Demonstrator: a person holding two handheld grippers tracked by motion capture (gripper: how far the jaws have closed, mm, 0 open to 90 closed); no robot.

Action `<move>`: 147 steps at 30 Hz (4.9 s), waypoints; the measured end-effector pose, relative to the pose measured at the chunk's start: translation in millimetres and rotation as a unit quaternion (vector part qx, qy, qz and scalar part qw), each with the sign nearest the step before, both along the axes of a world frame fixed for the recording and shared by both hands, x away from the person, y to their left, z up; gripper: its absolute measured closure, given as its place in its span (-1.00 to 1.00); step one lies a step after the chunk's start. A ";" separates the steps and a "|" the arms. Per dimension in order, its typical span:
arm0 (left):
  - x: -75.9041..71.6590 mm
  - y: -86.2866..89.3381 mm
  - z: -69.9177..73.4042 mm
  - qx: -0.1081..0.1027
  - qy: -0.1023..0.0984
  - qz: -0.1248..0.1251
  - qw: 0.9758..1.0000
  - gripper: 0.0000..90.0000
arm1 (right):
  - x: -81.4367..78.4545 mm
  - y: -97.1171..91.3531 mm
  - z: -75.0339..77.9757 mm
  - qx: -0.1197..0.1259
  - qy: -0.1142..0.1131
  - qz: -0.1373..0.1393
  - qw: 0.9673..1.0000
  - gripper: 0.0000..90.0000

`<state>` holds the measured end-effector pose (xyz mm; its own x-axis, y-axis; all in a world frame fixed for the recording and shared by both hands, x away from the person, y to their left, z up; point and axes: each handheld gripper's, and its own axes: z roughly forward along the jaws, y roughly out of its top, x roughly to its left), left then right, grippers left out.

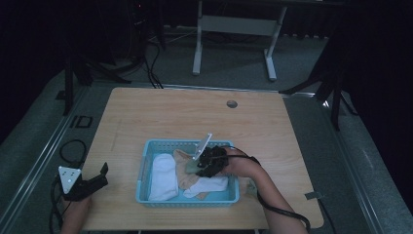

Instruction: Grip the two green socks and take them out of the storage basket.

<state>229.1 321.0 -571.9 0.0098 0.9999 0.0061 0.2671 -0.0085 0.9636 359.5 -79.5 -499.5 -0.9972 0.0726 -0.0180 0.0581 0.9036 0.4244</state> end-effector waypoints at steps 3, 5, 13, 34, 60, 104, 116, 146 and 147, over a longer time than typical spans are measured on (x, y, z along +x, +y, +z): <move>0.0 -0.2 0.0 0.001 0.000 -0.001 1.000 -0.98 | 0.5 1.4 -0.8 -0.009 -0.004 -0.003 1.000 0.55; 0.0 -0.1 0.0 0.001 0.001 0.000 1.000 -0.98 | 0.5 2.4 -1.2 -0.015 -0.006 -0.004 1.000 0.73; 0.0 -0.2 0.0 0.000 0.000 0.000 1.000 -0.98 | 1.1 0.1 2.5 -0.003 -0.003 -0.004 1.000 0.89; 0.6 -0.4 -0.2 0.000 0.002 0.003 1.000 -0.98 | -3.8 -18.4 50.1 0.046 -0.027 -0.011 0.999 0.90; 1.1 -1.0 -0.3 0.003 0.005 0.004 1.000 -0.98 | -15.6 -38.1 110.0 0.087 -0.073 -0.012 0.993 0.90; 1.8 -0.9 -0.1 0.002 0.006 0.007 1.000 -0.98 | 2.8 -182.5 93.7 0.120 -0.093 -0.194 0.969 0.90; 1.8 -0.9 -0.1 0.002 0.005 0.008 1.000 -0.98 | 17.1 -205.9 46.8 0.104 -0.063 -0.249 0.961 0.89; 2.0 -1.0 -0.2 0.002 0.006 0.008 1.000 -0.98 | 11.1 -192.5 -25.7 0.120 -0.017 -0.270 0.955 0.52; 1.9 -1.0 -0.2 0.002 0.006 0.008 1.000 -0.98 | 10.0 -192.7 -22.3 0.124 -0.018 -0.270 0.955 0.48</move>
<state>231.0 320.0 -572.2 -0.0052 0.9999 0.0107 0.2790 -0.0089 0.9603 369.5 -272.2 -521.9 -0.8126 0.5819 0.0332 0.4679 0.6174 0.6324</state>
